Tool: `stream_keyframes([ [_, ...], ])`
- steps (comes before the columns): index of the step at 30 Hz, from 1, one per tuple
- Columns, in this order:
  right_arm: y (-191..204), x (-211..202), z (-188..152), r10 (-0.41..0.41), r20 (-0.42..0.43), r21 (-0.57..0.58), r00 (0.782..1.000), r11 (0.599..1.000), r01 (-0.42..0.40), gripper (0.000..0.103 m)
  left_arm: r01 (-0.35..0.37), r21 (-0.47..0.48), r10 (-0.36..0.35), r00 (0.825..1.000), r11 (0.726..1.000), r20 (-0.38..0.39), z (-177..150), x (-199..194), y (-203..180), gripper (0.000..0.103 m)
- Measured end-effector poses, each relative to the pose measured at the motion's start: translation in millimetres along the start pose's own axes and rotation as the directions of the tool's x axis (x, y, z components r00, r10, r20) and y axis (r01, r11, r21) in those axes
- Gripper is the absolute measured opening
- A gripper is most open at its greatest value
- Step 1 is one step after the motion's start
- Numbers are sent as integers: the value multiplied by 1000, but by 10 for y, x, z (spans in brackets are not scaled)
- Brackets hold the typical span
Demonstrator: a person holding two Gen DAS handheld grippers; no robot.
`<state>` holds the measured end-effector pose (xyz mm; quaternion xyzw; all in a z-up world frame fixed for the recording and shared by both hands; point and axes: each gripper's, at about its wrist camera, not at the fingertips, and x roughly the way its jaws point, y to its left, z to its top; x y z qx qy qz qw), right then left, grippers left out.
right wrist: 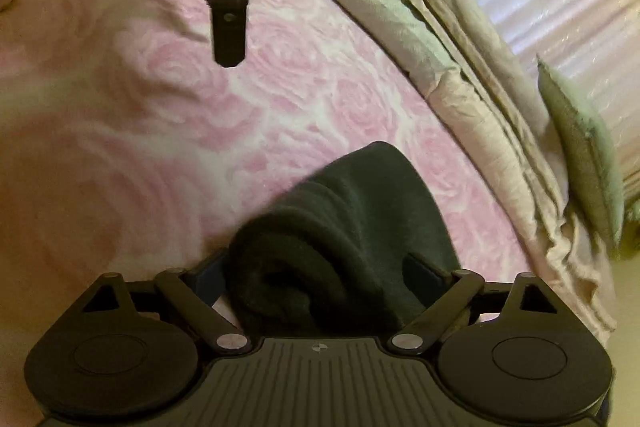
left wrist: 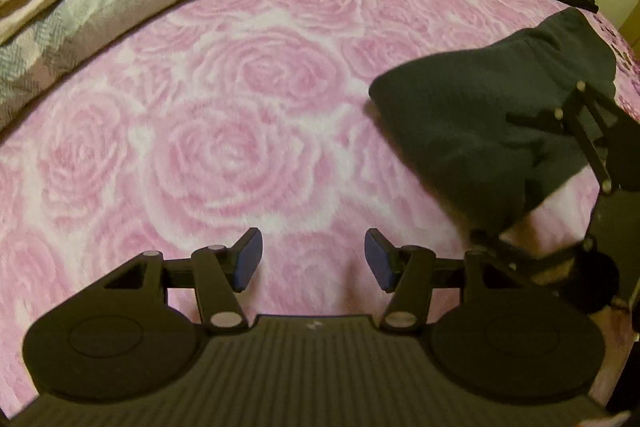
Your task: Fold clothes
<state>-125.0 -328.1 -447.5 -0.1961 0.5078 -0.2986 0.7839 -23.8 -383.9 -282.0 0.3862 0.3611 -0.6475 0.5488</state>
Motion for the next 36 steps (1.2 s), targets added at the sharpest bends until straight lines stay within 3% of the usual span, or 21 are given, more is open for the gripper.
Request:
stream_keyframes([
  [1, 4, -3, -30, -8, 7, -16, 1000, 1000, 8, 83, 3, 31, -3, 1000, 1000, 2, -8, 19, -39, 52],
  [3, -10, -9, -42, 3, 4, -14, 1000, 1000, -3, 58, 10, 92, -10, 1000, 996, 5, -25, 57, -117, 52],
  [4, -33, -11, -52, 14, 3, 5, 1000, 1000, -14, 55, -7, 174, 5, 1000, 985, 14, -22, 86, -201, 52],
  [5, -75, -39, -62, 29, 5, 33, 1000, 999, -29, 45, -39, 289, 31, 999, 957, 30, -19, 121, -311, 52],
  [6, -137, -84, -63, 45, 11, 76, 999, 996, -45, 40, -74, 407, 57, 997, 910, 54, -25, 163, -422, 52],
  [7, -199, -128, -64, 60, 18, 118, 998, 991, -62, 38, -118, 528, 79, 992, 841, 96, -45, 208, -536, 53],
  [9, -342, -210, -63, 75, 41, 182, 996, 980, -82, 36, -213, 720, 89, 974, 661, 207, -98, 284, -738, 58],
  [10, -404, -260, -64, 85, 50, 205, 995, 974, -93, 36, -255, 779, 70, 962, 573, 264, -125, 312, -808, 63],
  [14, -643, -459, -76, 99, 89, 270, 991, 955, -120, 36, -362, 900, -87, 916, 241, 392, -190, 419, -1001, 63],
  [16, -761, -539, -83, 98, 104, 300, 990, 946, -125, 36, -394, 912, -148, 901, 115, 407, -176, 470, -1075, 63],
  [17, -825, -581, -90, 99, 111, 320, 989, 939, -130, 36, -394, 916, -163, 901, 76, 401, -133, 487, -1112, 58],
  [18, -889, -624, -98, 99, 119, 339, 988, 931, -134, 36, -384, 921, -168, 905, 67, 390, -65, 485, -1146, 50],
  [19, -954, -670, -121, 98, 126, 364, 987, 921, -138, 35, -373, 925, -172, 909, 73, 380, 40, 448, -1207, 31],
  [20, -1044, -713, -150, 94, 133, 397, 987, 907, -140, 35, -361, 929, -178, 912, 84, 371, 171, 392, -1291, 28],
  [24, -1465, -931, -299, 63, 171, 534, 983, 833, -146, 34, -314, 941, -200, 921, 124, 334, 696, 166, -1628, 25],
  [32, -2539, -1481, -1049, -28, 214, 796, 977, 584, -158, 34, -214, 956, -247, 933, 199, 260, 1746, -286, -2300, 25],
  [33, -2669, -1542, -1180, -42, 210, 822, 977, 549, -153, 34, -201, 961, -256, 935, 191, 246, 1866, -304, -2426, 25],
  [36, -2985, -1655, -1558, -81, 182, 874, 980, 470, -123, 34, -163, 978, -280, 940, 131, 194, 2194, -241, -2903, 25],
])
